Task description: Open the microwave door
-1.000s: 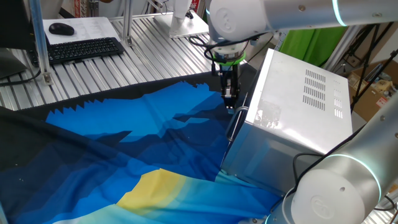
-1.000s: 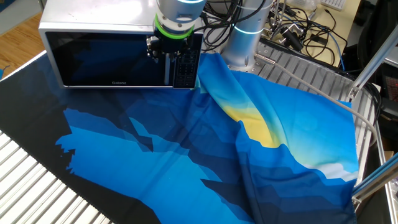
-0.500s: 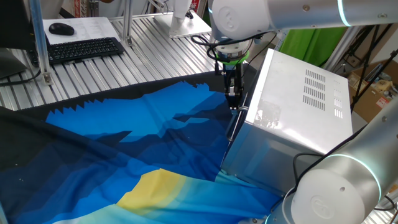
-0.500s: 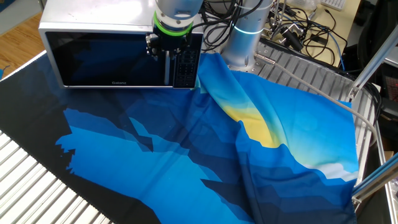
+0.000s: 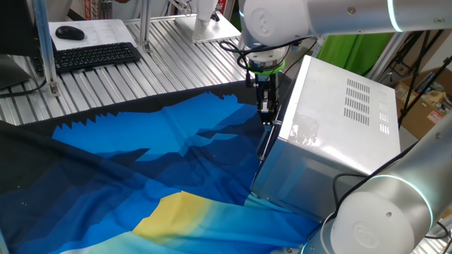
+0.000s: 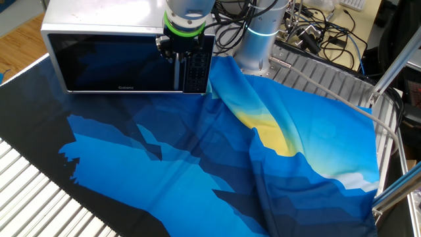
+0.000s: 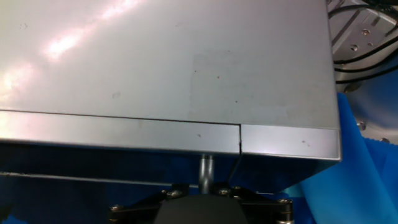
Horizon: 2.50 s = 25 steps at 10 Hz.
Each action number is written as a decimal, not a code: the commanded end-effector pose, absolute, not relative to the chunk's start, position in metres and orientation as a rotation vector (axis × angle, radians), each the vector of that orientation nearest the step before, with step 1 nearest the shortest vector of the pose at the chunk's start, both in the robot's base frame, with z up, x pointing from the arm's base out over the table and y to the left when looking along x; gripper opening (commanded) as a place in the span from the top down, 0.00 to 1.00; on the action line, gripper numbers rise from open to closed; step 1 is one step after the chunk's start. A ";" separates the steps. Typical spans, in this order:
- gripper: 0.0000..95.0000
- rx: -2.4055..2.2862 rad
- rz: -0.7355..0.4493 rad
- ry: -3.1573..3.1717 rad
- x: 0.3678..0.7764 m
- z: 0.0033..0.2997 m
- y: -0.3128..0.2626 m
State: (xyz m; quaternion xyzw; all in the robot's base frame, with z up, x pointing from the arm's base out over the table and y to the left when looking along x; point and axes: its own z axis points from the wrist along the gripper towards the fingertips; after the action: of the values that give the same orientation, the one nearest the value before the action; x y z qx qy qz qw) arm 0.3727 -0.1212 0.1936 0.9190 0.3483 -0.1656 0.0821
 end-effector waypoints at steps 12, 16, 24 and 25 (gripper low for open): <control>1.00 2.775 -0.476 1.016 0.382 0.191 -0.116; 1.00 2.753 -0.468 1.000 0.388 0.190 -0.117; 0.60 2.758 -0.393 0.961 0.389 0.189 -0.119; 0.60 2.767 -0.388 0.935 0.390 0.189 -0.118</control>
State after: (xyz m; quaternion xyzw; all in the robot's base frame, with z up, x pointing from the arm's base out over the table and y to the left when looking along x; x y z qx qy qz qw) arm 0.3916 -0.1189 0.1886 0.9342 0.3173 -0.1306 0.0977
